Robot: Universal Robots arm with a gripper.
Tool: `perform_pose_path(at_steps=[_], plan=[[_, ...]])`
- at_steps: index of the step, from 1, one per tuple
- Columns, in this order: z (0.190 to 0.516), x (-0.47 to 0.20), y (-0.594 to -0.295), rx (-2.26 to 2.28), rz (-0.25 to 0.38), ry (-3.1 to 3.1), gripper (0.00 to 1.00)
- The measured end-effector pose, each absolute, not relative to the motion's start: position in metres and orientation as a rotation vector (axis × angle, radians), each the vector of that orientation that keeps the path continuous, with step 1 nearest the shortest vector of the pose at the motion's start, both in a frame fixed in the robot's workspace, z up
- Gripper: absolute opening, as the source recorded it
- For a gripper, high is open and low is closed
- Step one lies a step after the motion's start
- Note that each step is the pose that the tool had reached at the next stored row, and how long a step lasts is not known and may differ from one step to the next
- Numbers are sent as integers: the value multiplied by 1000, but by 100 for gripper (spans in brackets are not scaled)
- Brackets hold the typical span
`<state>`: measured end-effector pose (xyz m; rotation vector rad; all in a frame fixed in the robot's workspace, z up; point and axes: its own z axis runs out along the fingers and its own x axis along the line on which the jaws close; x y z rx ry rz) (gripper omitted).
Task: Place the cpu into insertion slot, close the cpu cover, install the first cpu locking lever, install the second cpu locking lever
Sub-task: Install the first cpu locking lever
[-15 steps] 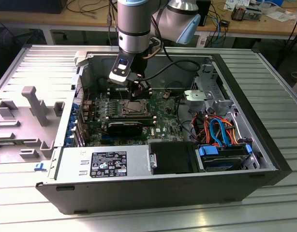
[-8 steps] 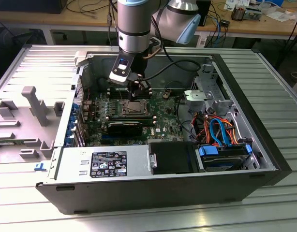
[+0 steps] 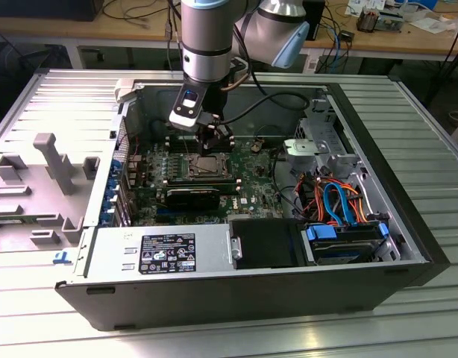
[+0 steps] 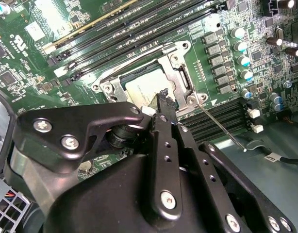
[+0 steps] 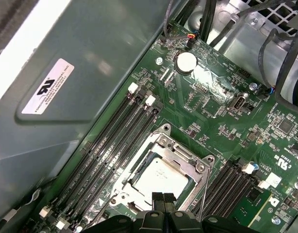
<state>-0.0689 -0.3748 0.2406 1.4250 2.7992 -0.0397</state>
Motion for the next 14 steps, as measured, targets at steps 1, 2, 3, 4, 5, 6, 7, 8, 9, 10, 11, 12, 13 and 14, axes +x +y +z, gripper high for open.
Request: perform_pose_path(at_steps=[1, 2, 3, 4, 5, 6, 7, 8, 9, 10, 11, 12, 13, 14], plan=[[241, -69, -375, 1423, -40, 2800, 11], [241, -69, -375, 1422, -40, 2801, 11], [241, -69, -375, 1420, -40, 2802, 11], [241, -69, -375, 1419, -40, 2802, 11], [241, -69, -375, 1418, -40, 2803, 11], [241, -69, -375, 1416, -40, 2804, 11], [241, -69, -375, 1415, -40, 2804, 11], [241, -69, -375, 1413, -40, 2805, 11], [241, -69, -375, 1411, -40, 2806, 11], [241, -69, -375, 1408, -40, 2808, 11], [241, -69, -375, 1406, -40, 2809, 11], [241, -69, -375, 1404, -40, 2809, 11], [241, -69, -375, 1403, -40, 2810, 11], [241, -69, -375, 1401, -40, 2811, 11]])
